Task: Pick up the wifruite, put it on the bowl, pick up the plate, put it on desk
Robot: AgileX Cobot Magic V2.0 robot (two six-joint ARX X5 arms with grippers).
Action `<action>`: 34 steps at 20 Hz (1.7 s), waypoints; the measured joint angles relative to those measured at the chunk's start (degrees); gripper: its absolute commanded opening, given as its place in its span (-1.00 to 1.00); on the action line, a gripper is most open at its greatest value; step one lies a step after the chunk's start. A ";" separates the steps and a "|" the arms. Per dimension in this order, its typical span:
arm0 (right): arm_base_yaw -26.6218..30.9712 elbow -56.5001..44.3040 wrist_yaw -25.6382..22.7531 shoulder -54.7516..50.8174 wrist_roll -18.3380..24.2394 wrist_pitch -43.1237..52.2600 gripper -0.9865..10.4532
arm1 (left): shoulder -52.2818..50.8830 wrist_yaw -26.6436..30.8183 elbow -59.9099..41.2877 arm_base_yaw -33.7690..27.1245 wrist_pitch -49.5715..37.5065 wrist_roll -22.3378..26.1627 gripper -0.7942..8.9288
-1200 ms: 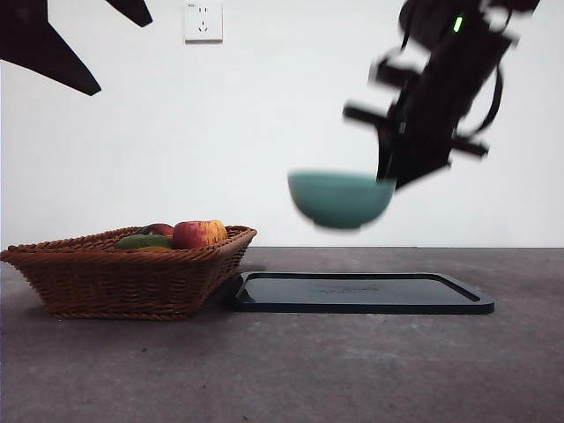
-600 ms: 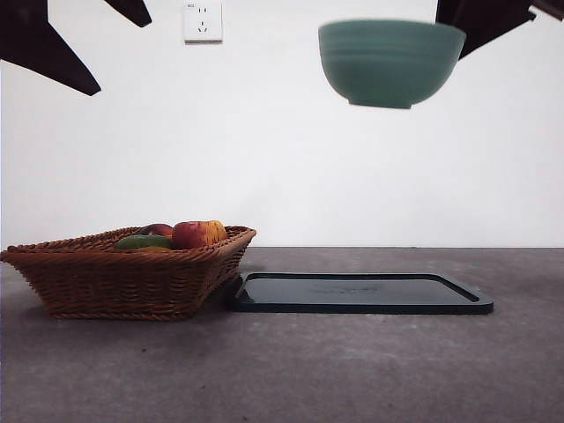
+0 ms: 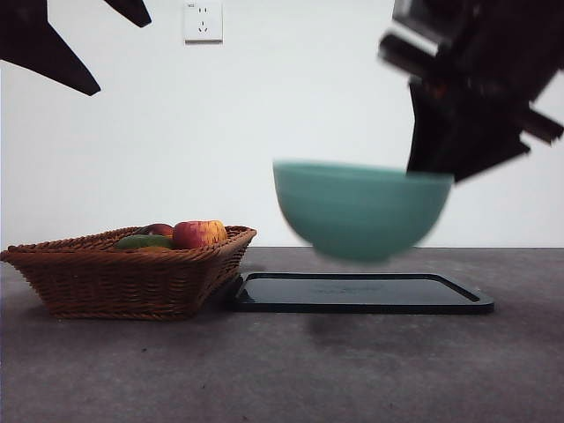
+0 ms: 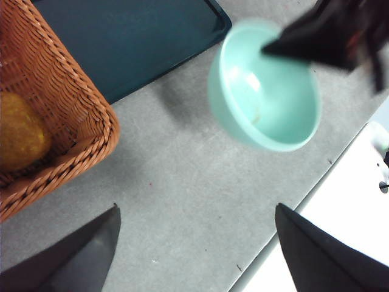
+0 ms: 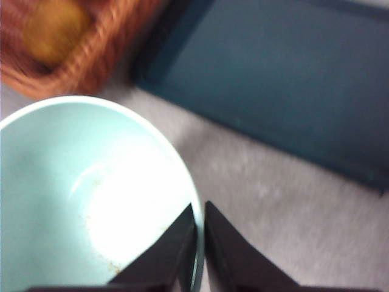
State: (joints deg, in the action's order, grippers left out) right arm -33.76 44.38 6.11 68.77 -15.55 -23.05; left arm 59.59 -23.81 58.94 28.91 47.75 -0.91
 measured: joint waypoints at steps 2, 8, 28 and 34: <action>-0.74 -2.58 -0.13 1.55 -1.25 2.82 -0.82 | 0.00 0.00 0.00 0.00 0.02 0.00 -0.01; -2.32 -3.61 -0.98 9.81 -2.80 8.22 -0.82 | 0.00 0.00 0.00 0.00 0.98 0.02 -0.01; -3.06 -2.86 -1.64 2.34 -4.46 4.39 -0.23 | 0.00 0.00 0.00 0.00 1.31 0.17 -0.01; -3.06 -2.73 -1.11 -11.89 -4.44 -5.27 -0.23 | 0.00 0.00 0.00 0.00 1.38 0.20 -0.01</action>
State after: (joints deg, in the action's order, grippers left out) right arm -36.82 41.65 4.99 56.88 -19.99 -28.32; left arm 59.59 -23.81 58.94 28.91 49.12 -0.71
